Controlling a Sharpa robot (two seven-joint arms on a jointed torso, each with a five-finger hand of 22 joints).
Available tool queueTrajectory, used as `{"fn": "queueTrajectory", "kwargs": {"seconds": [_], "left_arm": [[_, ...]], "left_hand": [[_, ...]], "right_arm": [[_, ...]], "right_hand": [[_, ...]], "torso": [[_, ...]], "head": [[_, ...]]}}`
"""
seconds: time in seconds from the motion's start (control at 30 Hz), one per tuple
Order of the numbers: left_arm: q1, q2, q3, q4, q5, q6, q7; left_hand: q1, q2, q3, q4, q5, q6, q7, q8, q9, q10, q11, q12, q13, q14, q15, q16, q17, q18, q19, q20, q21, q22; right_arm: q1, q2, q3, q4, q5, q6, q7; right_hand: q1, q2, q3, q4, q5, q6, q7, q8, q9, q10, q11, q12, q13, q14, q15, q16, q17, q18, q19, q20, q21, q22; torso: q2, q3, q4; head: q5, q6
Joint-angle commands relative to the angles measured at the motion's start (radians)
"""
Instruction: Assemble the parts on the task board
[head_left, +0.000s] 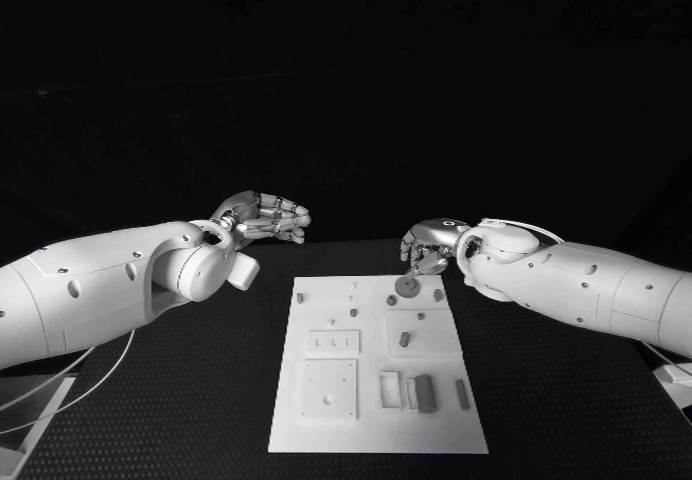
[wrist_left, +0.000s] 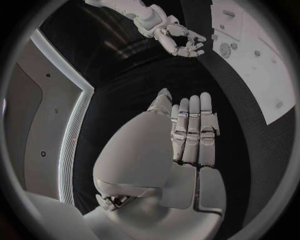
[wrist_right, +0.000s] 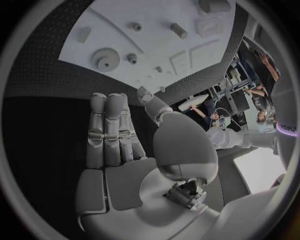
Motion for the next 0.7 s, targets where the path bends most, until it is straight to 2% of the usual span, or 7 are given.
{"fn": "queueTrajectory", "kwargs": {"seconds": [0.03,0.13,0.17,0.27,0.3,0.5,0.7], "left_arm": [[0.003,0.002,0.001,0.007,-0.005,0.012,0.014],[0.003,-0.001,0.001,0.015,-0.005,0.011,0.014],[0.003,-0.002,0.001,0.017,-0.005,0.011,0.014],[0.003,-0.006,0.001,0.024,-0.005,0.012,0.014],[0.003,-0.007,0.001,0.026,-0.005,0.012,0.014],[0.003,-0.008,0.001,0.028,-0.005,0.013,0.013],[0.003,-0.006,0.001,0.029,-0.005,0.018,0.013]], "left_hand": [[-0.009,0.002,-0.004,0.000,0.005,0.006,0.004,-0.007,-0.001,0.001,0.003,-0.003,0.001,0.009,0.001,-0.006,0.002,0.008,0.010,0.000,-0.006,-0.001],[-0.010,0.002,-0.005,0.000,0.005,0.006,0.005,-0.007,-0.002,0.002,0.003,-0.004,0.002,0.009,0.001,-0.006,0.002,0.008,0.010,0.000,-0.006,-0.001],[-0.010,0.002,-0.005,0.000,0.005,0.006,0.005,-0.008,-0.002,0.002,0.004,-0.005,0.002,0.009,0.001,-0.007,0.003,0.008,0.010,0.000,-0.007,-0.001],[-0.012,0.002,-0.005,0.000,0.005,0.005,0.006,-0.009,-0.003,0.001,0.004,-0.008,0.002,0.010,0.001,-0.008,0.004,0.008,0.011,-0.001,-0.007,-0.001],[-0.012,0.002,-0.006,0.000,0.005,0.005,0.007,-0.009,-0.003,0.001,0.004,-0.008,0.002,0.010,0.001,-0.008,0.004,0.008,0.011,-0.001,-0.007,-0.002],[-0.014,0.001,-0.006,0.000,0.005,0.005,0.007,-0.010,-0.003,0.002,0.004,-0.010,0.002,0.010,0.001,-0.009,0.005,0.008,0.011,-0.001,-0.008,-0.002],[-0.016,0.001,-0.007,0.000,0.005,0.004,0.008,-0.012,-0.004,0.002,0.005,-0.012,0.002,0.010,0.001,-0.011,0.006,0.007,0.012,-0.001,-0.009,-0.002]], "right_arm": [[-0.008,0.006,0.001,-0.008,-0.066,-0.008,-0.031],[-0.013,0.012,0.001,-0.013,-0.066,0.003,-0.031],[-0.015,0.013,0.001,-0.014,-0.066,0.005,-0.030],[-0.018,0.015,0.001,-0.013,-0.067,0.016,-0.032],[-0.019,0.016,0.001,-0.012,-0.069,0.020,-0.032],[-0.024,0.021,0.001,-0.014,-0.071,0.029,-0.032],[-0.034,0.029,0.001,-0.023,-0.070,0.028,-0.034]], "right_hand": [[0.005,-0.007,-0.009,0.002,0.003,0.002,-0.010,-0.007,-0.002,0.041,-0.009,0.023,0.028,-0.001,-0.010,0.024,0.015,0.029,0.002,-0.006,0.025,0.028],[0.004,-0.014,-0.026,0.002,0.002,0.010,-0.035,-0.010,-0.001,0.100,-0.033,0.113,0.134,0.010,-0.027,0.105,0.068,0.029,0.014,-0.020,0.085,0.028],[0.003,-0.013,-0.029,0.003,0.003,0.012,-0.033,-0.013,-0.001,0.097,-0.034,0.147,0.184,-0.002,-0.034,0.125,0.084,0.029,0.010,-0.023,0.105,0.029],[0.003,-0.002,-0.029,0.004,0.006,0.022,-0.044,-0.024,0.002,-0.005,-0.044,0.336,0.470,-0.017,-0.035,0.229,0.162,0.029,-0.003,-0.037,0.192,0.026],[0.000,-0.008,-0.031,0.003,0.004,0.021,-0.039,-0.025,0.002,-0.006,-0.040,0.352,0.491,-0.013,-0.044,0.238,0.166,0.029,-0.002,-0.038,0.200,0.028],[-0.012,-0.008,-0.017,0.002,0.004,0.030,-0.041,-0.038,0.006,-0.068,-0.043,0.496,0.727,-0.012,-0.044,0.339,0.234,0.029,-0.015,-0.056,0.306,0.025],[-0.021,-0.010,-0.009,0.003,0.004,0.030,-0.039,-0.042,0.008,-0.083,-0.041,0.502,0.766,-0.020,-0.042,0.347,0.241,0.029,-0.024,-0.057,0.320,0.024]], "torso": [[0.017,0.0121,0.0073],[0.023,0.0167,0.0102],[0.025,0.0188,0.0113],[0.031,0.0239,0.0133],[0.033,0.0253,0.0143],[0.047,0.0332,0.0201],[0.057,0.0381,0.0234]], "head": [[-0.004,-0.003],[-0.006,-0.003],[-0.006,-0.002],[-0.007,-0.005],[-0.007,-0.006],[-0.010,-0.004],[-0.013,0.000]]}}
